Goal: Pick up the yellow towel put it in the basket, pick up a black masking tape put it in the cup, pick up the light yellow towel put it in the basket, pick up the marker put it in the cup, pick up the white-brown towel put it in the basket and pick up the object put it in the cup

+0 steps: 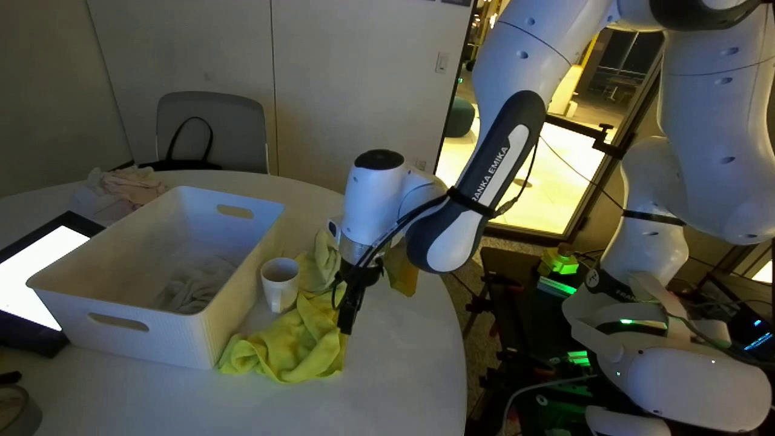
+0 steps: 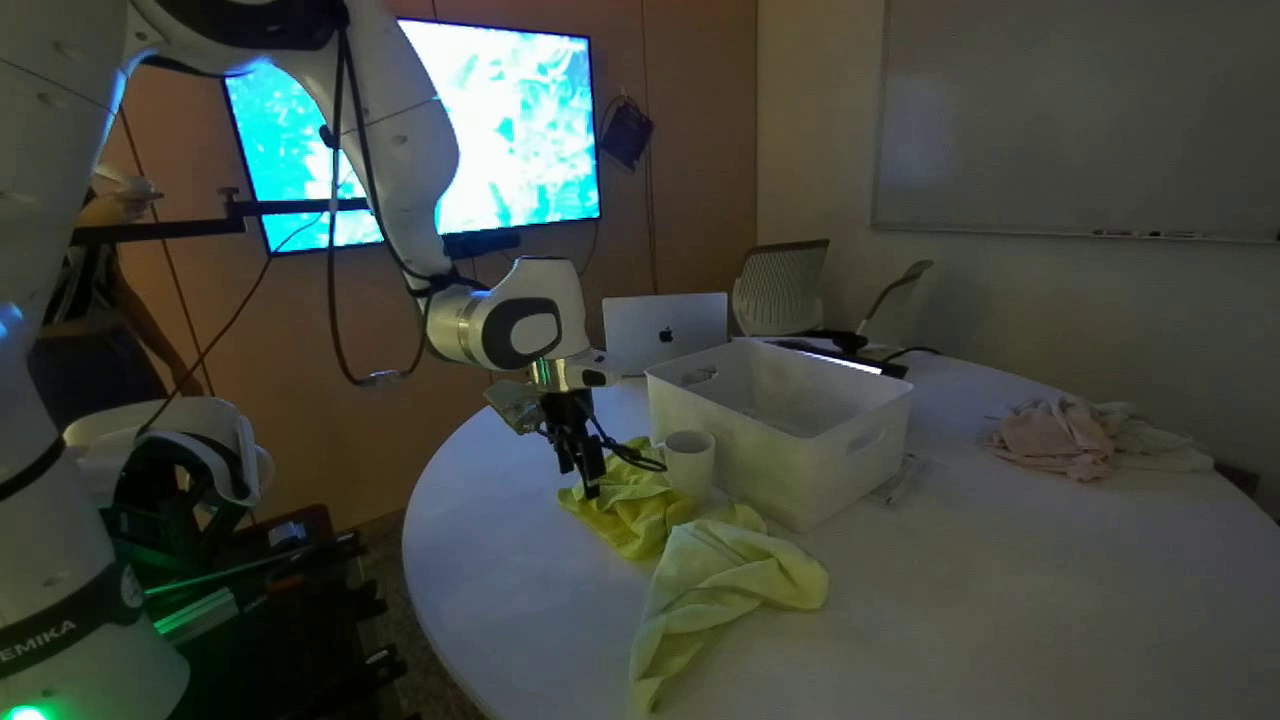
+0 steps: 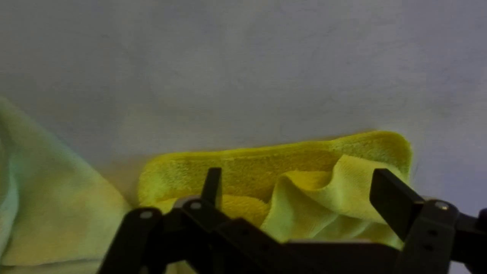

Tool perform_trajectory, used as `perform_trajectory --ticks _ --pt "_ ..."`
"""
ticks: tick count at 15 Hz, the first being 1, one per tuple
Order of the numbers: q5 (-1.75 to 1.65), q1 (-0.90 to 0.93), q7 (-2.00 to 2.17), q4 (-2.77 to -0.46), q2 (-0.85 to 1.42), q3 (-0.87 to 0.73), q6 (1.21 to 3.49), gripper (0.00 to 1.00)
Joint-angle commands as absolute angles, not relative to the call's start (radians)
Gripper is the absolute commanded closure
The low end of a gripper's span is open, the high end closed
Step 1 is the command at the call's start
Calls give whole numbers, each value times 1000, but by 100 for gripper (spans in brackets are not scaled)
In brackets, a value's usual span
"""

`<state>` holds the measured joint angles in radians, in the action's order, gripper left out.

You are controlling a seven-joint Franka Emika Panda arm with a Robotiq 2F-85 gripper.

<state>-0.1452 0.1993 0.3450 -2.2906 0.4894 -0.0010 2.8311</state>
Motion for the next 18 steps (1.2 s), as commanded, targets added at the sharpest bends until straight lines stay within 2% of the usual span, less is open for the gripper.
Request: perform_trajectory --ticks 1,8,18 --pt "-113 247 314 -2290 508 20 2877 0" --pt "-132 333 306 -2252 533 14 2867 0" --pt "-70 252 197 -2142 609 76 2847 0"
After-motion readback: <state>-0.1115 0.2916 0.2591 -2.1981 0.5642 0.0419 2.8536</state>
